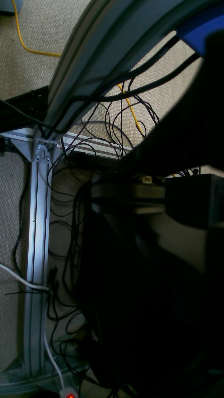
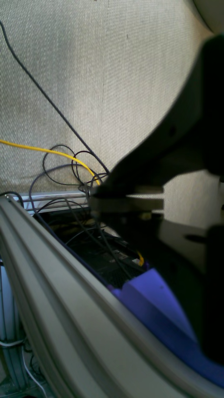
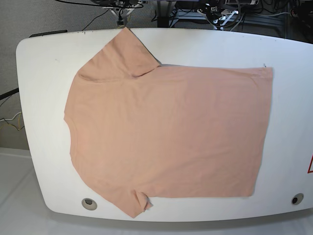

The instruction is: Fold the T-shirt properly

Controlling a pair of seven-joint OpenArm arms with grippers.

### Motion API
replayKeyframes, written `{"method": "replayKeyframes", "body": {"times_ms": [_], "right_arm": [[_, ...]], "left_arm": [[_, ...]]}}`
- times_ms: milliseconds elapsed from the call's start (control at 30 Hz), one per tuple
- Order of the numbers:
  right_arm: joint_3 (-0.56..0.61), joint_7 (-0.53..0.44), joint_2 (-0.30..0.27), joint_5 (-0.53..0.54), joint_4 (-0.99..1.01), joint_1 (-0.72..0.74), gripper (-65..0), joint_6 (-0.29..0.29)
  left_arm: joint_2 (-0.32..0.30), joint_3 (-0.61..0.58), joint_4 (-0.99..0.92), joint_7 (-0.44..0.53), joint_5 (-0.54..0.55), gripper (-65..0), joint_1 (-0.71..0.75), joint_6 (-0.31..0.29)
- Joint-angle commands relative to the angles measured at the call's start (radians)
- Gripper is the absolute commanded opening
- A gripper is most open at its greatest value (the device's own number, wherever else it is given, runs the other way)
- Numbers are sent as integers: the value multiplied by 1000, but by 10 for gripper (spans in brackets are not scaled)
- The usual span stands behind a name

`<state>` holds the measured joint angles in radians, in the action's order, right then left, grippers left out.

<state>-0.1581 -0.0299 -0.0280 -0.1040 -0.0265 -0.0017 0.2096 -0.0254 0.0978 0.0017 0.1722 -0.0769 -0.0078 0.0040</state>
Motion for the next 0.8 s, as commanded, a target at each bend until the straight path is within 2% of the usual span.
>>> {"method": "replayKeyframes", "body": {"times_ms": [0, 767], "right_arm": [[-1, -2, -3, -3, -3, -4, -647, 7], [-1, -1, -4, -2, -8, -7, -648, 10]], "left_arm": [[-1, -1, -1, 2, 3, -635, 2, 3], [-3, -5, -2, 9, -1, -640, 2, 6]]}}
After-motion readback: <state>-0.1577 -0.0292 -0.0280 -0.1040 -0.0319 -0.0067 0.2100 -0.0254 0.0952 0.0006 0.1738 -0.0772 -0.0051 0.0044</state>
